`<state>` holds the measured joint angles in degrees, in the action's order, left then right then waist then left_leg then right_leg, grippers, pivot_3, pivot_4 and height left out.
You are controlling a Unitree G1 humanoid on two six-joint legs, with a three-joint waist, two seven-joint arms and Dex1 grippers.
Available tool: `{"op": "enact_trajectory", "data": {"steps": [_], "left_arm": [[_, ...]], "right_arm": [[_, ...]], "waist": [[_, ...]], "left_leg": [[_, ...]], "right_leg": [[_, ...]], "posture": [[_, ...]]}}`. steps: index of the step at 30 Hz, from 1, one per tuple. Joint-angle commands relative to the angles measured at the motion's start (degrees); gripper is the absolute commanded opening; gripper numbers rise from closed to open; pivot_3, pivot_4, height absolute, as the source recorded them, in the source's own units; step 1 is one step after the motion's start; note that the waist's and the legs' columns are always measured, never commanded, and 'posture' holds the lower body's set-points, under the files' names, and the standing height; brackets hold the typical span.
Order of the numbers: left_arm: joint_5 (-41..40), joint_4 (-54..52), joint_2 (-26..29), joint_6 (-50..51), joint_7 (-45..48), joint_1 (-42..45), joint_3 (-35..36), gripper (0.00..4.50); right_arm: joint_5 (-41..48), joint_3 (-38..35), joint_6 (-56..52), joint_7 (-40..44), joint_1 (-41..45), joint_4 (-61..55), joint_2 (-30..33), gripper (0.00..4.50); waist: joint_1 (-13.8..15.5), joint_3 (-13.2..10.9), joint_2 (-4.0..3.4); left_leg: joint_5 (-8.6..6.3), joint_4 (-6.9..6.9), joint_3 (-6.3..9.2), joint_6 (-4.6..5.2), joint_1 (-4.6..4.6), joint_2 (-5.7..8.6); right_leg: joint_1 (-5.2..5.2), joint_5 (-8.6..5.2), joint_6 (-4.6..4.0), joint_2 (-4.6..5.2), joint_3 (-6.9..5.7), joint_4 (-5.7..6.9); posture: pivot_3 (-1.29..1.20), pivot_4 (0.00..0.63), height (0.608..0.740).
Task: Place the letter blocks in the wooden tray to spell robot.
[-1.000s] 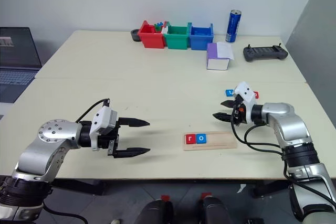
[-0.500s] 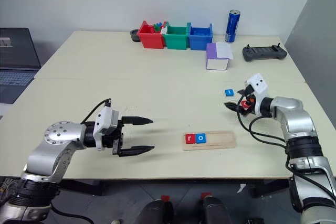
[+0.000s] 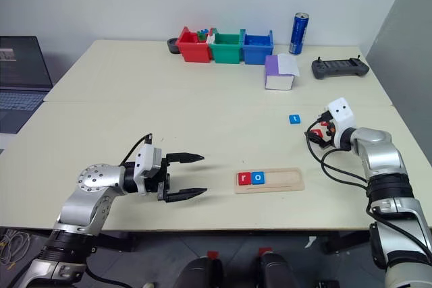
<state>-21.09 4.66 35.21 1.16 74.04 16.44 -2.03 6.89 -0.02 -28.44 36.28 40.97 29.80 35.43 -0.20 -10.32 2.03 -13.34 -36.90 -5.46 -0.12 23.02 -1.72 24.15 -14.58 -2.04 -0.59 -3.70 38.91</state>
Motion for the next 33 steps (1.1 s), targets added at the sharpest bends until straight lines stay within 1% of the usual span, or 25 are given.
{"op": "enact_trajectory", "data": {"steps": [1, 6, 11, 14, 21, 26, 33], "left_arm": [[0.2, 0.2, 0.5, -2.2, 0.8, 0.8, 0.2, 4.50], [0.0, 0.3, 0.8, -2.7, 1.5, -0.1, 0.4, 4.50], [0.1, 0.4, 0.5, -3.1, 1.6, -0.4, 0.6, 4.50], [0.1, 0.6, 0.3, -3.5, 1.6, -0.6, 0.6, 4.50], [-0.8, -3.2, 0.5, -0.9, 0.1, -0.8, 0.6, 4.50], [-1.1, -5.9, 0.7, 1.2, -1.1, -1.2, 0.8, 4.50], [-1.7, -7.6, 1.3, 2.9, -2.0, -1.4, 1.3, 4.50]], "right_arm": [[0.7, -4.5, -2.0, -5.0, 2.0, -0.6, -0.4, 4.48], [2.2, -10.6, -2.3, -14.3, 5.5, 4.7, -2.9, 4.48], [0.1, -9.3, 0.2, -16.6, 9.0, 10.6, -4.8, 4.48], [-0.9, -9.2, 2.0, -18.8, 13.0, 16.8, -5.5, 4.48], [-1.6, -9.7, 6.7, -20.1, 18.7, 27.3, -5.9, 4.48], [-2.0, -9.3, 8.9, -20.5, 20.8, 31.2, -6.4, 4.48], [-2.4, -9.2, 11.4, -21.2, 23.1, 35.3, -6.4, 4.48]], "waist": [[0.0, 0.0, 0.00], [-0.1, 0.0, 0.00], [-0.3, 0.0, 0.00], [-0.4, 0.0, -0.02], [-0.4, 0.0, -0.02], [-0.4, 0.0, -0.03], [-1.2, 0.0, -0.05]], "left_leg": [[0.00, 0.00, 0.00, 0.00, 0.00, 0.00], [0.00, 0.01, -0.02, 0.00, 0.00, 0.00], [0.00, 0.02, -0.03, 0.00, -0.01, 0.00], [0.00, 0.02, -0.04, 0.00, -0.02, 0.00], [0.00, 0.04, -0.06, 0.01, 0.00, 0.01], [0.00, 0.04, -0.07, 0.00, 0.00, 0.02], [0.00, 0.05, -0.06, 0.00, -0.02, 0.00]], "right_leg": [[0.00, 0.00, 0.00, 0.00, 0.00, 0.00], [0.01, 0.00, 0.00, 0.00, 0.02, 0.00], [0.01, 0.00, 0.00, 0.00, 0.03, 0.01], [0.02, 0.00, 0.00, -0.01, 0.04, 0.03], [0.02, 0.00, 0.00, 0.00, 0.08, 0.00], [0.02, 0.00, -0.01, 0.00, 0.09, 0.01], [0.03, 0.01, -0.01, -0.01, 0.09, 0.03]], "posture": [[0.00, 0.150, 0.740], [0.00, 0.150, 0.740], [0.00, 0.150, 0.740], [0.00, 0.150, 0.740], [0.00, 0.150, 0.740], [0.00, 0.150, 0.740], [0.00, 0.150, 0.740]]}}
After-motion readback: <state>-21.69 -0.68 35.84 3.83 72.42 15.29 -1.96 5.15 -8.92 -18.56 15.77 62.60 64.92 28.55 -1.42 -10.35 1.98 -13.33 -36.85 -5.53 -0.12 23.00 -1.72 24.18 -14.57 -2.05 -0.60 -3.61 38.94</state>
